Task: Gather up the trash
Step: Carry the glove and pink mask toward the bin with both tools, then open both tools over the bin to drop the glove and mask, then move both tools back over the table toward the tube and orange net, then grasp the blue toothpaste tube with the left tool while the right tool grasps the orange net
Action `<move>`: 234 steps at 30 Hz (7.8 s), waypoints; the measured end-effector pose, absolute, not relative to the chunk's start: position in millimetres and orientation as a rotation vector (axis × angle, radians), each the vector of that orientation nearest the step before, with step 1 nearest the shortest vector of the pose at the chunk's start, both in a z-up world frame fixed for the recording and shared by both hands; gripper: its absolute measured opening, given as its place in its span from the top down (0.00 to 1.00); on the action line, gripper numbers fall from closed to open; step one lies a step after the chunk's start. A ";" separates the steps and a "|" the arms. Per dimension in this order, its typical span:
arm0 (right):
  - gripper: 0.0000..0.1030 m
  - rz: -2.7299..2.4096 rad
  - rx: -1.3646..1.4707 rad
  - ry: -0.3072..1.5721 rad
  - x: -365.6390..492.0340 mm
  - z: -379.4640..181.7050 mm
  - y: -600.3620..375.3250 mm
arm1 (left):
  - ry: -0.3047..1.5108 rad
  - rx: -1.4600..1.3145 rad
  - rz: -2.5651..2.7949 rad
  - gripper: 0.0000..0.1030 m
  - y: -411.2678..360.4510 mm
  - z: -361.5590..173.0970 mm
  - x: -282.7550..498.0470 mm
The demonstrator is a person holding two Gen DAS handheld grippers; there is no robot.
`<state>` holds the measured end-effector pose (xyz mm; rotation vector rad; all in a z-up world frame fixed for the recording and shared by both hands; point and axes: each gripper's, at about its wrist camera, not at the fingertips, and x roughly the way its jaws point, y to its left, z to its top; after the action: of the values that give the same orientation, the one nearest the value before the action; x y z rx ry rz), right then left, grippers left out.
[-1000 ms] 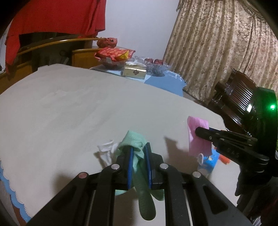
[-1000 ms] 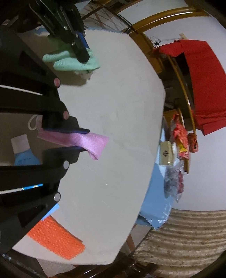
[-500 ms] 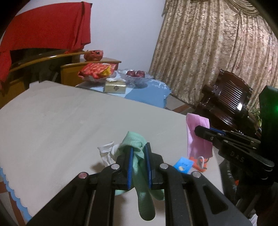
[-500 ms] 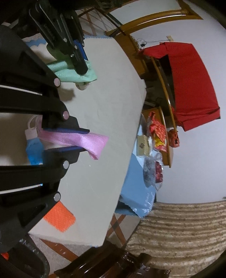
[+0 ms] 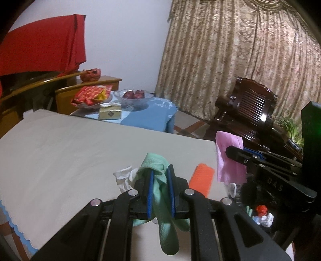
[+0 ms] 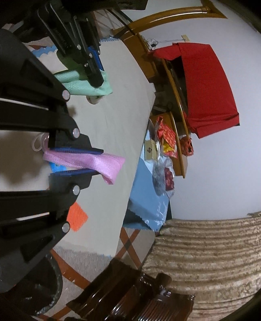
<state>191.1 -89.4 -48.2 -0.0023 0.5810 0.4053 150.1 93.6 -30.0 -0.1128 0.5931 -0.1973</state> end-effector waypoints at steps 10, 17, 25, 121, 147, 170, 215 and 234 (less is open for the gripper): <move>0.87 0.332 0.005 0.561 163.0 -41.8 -136.8 | 0.564 -0.075 -0.270 0.87 47.0 -10.4 132.7; 0.87 0.260 0.025 0.555 141.5 -40.8 -175.4 | 0.559 -0.042 -0.338 0.87 8.9 -4.5 120.7; 0.87 0.157 0.042 0.543 113.8 -40.6 -226.1 | 0.555 -0.003 -0.434 0.87 -41.3 -0.4 108.8; 0.14 -0.224 0.088 0.659 66.9 -117.9 -365.5 | 0.973 0.061 -0.911 0.28 -178.3 -128.4 118.8; 0.14 -0.147 0.063 0.648 91.9 -108.7 -326.7 | 0.854 -0.005 -0.708 0.16 -109.5 -106.5 141.5; 0.14 0.066 0.053 0.673 181.6 -120.3 -209.0 | 0.794 -0.034 -0.313 0.18 41.6 -134.9 198.1; 0.14 0.130 0.028 0.781 273.6 -170.9 -102.0 | 0.861 -0.098 -0.128 0.67 105.6 -180.0 240.9; 0.26 0.020 0.049 0.913 316.5 -231.2 -93.3 | 0.842 -0.097 -0.081 0.67 118.1 -186.7 261.8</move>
<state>316.5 -93.3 -231.2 0.0488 0.9134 0.0199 261.8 118.1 -186.7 -0.0973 0.8423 -0.0809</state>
